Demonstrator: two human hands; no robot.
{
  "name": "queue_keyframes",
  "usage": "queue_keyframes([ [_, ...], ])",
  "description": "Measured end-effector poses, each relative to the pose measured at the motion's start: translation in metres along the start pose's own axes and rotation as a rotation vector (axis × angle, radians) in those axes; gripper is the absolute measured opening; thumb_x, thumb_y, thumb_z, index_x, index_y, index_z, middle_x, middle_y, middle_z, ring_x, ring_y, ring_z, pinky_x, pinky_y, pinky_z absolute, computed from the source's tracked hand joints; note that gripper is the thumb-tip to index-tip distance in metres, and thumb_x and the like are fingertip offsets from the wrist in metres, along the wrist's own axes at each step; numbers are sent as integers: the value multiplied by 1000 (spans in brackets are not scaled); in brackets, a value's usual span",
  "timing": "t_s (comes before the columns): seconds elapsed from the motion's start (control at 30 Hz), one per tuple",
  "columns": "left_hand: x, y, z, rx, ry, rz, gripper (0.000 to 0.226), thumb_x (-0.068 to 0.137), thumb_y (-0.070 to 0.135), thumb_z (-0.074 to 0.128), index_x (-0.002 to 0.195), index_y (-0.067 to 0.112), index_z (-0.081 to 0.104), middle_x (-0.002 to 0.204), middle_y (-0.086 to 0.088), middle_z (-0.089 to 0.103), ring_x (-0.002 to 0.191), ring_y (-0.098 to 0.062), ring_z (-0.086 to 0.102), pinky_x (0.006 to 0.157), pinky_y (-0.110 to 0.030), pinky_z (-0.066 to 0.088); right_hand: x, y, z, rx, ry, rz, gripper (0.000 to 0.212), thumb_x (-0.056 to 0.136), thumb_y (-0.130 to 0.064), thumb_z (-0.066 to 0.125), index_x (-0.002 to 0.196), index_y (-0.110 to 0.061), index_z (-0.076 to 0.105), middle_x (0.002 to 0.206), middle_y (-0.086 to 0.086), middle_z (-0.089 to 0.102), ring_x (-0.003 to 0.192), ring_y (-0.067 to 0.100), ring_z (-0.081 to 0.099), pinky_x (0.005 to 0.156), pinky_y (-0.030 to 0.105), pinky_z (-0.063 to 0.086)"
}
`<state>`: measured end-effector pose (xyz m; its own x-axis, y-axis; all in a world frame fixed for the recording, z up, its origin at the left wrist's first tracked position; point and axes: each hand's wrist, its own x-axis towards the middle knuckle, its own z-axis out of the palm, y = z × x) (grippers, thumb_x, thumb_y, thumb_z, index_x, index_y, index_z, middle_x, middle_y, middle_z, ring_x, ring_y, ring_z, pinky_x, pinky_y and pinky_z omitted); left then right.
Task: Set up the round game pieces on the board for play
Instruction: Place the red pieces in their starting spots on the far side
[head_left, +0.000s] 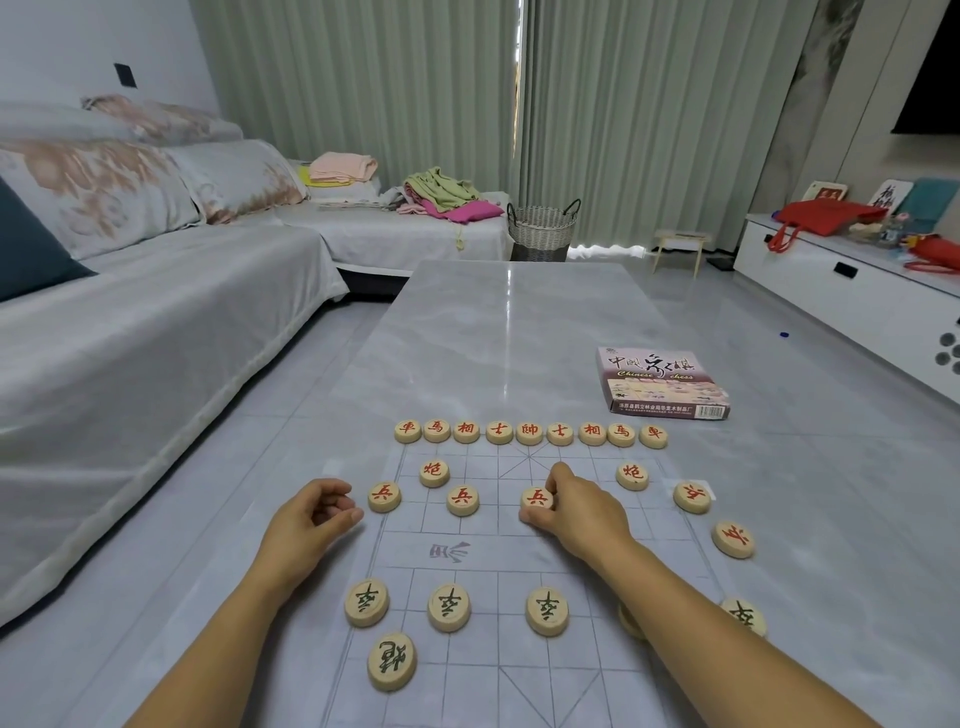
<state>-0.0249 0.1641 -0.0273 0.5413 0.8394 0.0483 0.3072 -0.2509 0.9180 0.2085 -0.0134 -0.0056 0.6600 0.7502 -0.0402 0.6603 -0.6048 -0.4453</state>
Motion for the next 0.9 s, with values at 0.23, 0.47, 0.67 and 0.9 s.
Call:
queue_keyframes([
  [0.23,0,1,0,13,4,5,25,81,6,66,104,13,58,94,-9,64,95,-31,59,83,-31,48,1,3,0,12,-7,-11,40,81,-50,60,99,-20,42,106,3,63,89,22,57,66,31,40],
  [0.47,0,-1,-2,28,7,5,24,82,7,66,104,14,59,94,-8,65,94,-28,60,82,-30,47,-5,13,-22,118,0,-19,44,83,-45,60,116,-20,47,97,-2,56,87,16,53,66,30,39],
  [0.67,1,0,0,28,6,6,24,82,8,66,104,13,58,94,-9,65,93,-27,60,79,-28,46,-27,104,-85,72,210,154,16,83,-32,62,92,-23,52,98,1,56,81,17,53,65,30,39],
  [0.9,0,1,2,38,13,3,25,82,7,67,104,13,58,93,-9,65,93,-29,60,82,-32,46,-51,142,-88,14,-129,178,36,83,-28,64,117,-24,52,107,1,48,90,14,52,77,21,39],
])
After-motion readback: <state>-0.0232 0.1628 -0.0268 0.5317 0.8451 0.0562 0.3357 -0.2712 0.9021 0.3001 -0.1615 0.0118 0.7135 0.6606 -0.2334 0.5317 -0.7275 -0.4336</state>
